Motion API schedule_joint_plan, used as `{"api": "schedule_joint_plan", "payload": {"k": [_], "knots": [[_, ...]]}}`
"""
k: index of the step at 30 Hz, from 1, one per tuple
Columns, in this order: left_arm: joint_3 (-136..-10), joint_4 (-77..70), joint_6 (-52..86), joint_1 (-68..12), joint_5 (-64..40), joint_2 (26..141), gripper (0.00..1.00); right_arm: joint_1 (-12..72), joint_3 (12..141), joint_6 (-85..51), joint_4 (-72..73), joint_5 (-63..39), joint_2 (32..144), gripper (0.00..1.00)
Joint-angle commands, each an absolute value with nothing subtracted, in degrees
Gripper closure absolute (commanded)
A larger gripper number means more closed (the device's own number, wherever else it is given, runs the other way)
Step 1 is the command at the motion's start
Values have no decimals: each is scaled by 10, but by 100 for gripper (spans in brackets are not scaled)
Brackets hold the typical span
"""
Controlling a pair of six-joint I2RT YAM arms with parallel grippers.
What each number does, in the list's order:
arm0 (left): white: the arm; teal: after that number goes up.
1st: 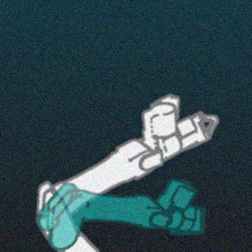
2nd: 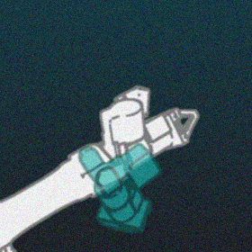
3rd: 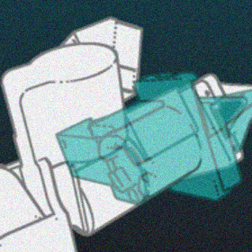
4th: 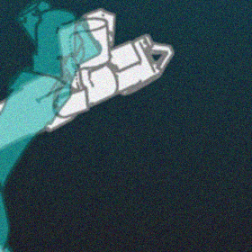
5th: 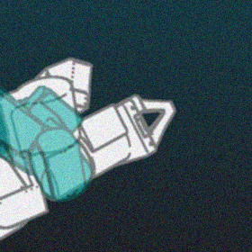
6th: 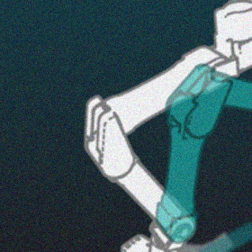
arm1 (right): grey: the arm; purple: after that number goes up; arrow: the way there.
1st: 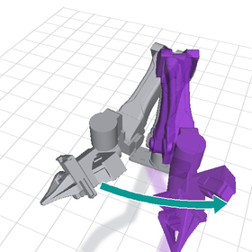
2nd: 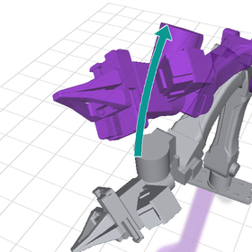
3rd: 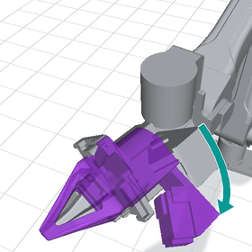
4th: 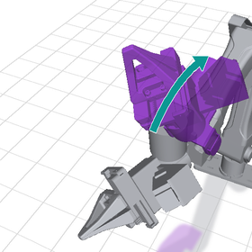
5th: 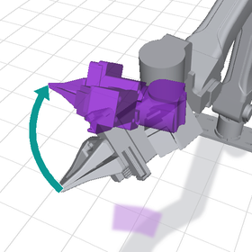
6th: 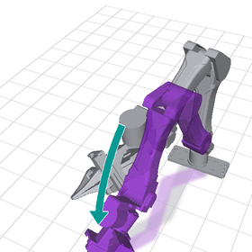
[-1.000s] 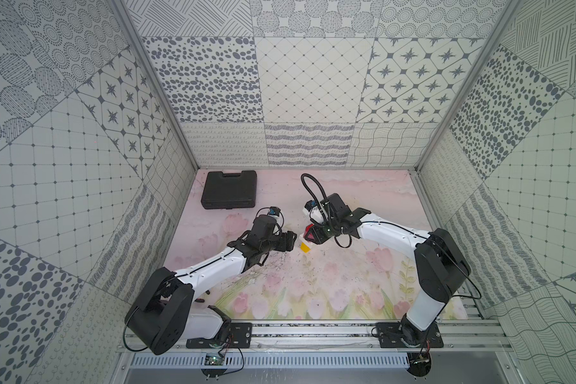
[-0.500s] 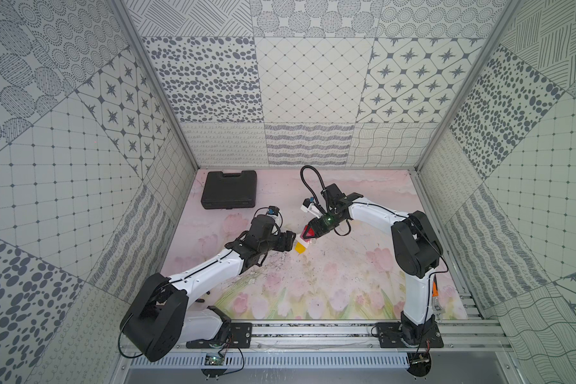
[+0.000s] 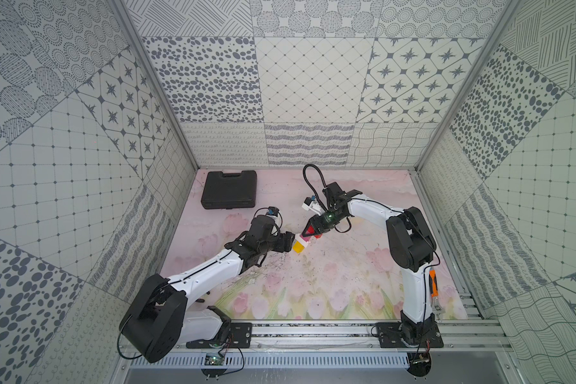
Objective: Assemble the letter f with lego
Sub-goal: Adjust the lego brick at the center of the board.
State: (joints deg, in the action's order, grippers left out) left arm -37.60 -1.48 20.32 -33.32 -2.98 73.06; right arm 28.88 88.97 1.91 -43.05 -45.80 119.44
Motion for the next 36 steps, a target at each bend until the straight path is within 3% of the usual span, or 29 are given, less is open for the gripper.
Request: {"api": "schedule_joint_plan", "payload": {"k": [1,36], "knots": [[-381,-10,189,-334,-25,731,15,277,899,11,-410,-454,1202,47],[-396,-16,190,-334,-49,767,15,237,906,-49,-349,-335,1248,35]]}}
